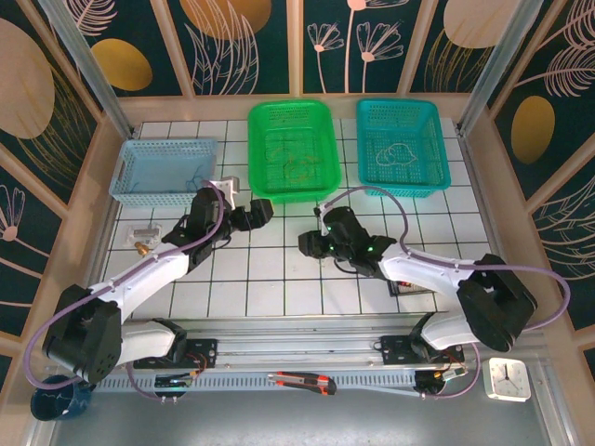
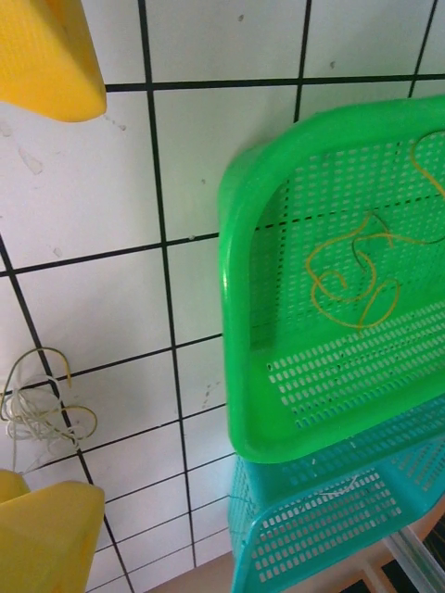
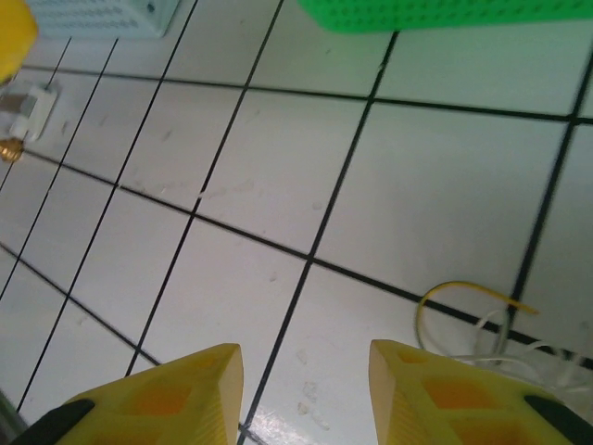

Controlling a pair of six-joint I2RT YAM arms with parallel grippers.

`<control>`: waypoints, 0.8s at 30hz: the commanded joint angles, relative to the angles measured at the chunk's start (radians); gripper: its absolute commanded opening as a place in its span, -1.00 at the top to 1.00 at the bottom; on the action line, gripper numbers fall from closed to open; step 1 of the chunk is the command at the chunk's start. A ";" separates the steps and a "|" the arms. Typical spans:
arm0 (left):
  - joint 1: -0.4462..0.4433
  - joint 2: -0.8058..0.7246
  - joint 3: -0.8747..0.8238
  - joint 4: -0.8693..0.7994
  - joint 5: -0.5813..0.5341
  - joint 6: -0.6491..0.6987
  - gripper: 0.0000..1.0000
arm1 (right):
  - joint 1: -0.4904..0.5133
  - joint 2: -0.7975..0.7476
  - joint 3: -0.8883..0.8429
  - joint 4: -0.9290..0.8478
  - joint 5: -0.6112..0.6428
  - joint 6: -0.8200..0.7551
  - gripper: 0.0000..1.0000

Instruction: Untangle the cables

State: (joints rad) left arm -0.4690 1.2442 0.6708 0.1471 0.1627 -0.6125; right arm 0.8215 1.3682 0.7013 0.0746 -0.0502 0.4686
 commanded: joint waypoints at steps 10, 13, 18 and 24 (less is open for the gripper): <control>-0.039 -0.021 -0.061 0.024 -0.019 -0.038 -0.98 | 0.046 0.063 0.089 -0.183 0.076 -0.129 0.23; -0.039 -0.026 -0.063 0.026 -0.031 -0.044 -0.98 | 0.051 0.105 0.115 -0.210 0.079 -0.150 0.26; -0.039 -0.028 -0.055 0.017 -0.038 -0.044 -0.98 | 0.058 0.169 0.164 -0.263 0.113 -0.181 0.31; -0.039 -0.029 -0.051 0.013 -0.039 -0.040 -0.98 | 0.076 0.184 0.185 -0.310 0.160 -0.196 0.31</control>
State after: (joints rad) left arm -0.5053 1.2308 0.6167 0.1467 0.1326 -0.6411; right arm 0.8829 1.5440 0.8558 -0.1841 0.0589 0.2993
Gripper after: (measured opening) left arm 0.988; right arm 0.344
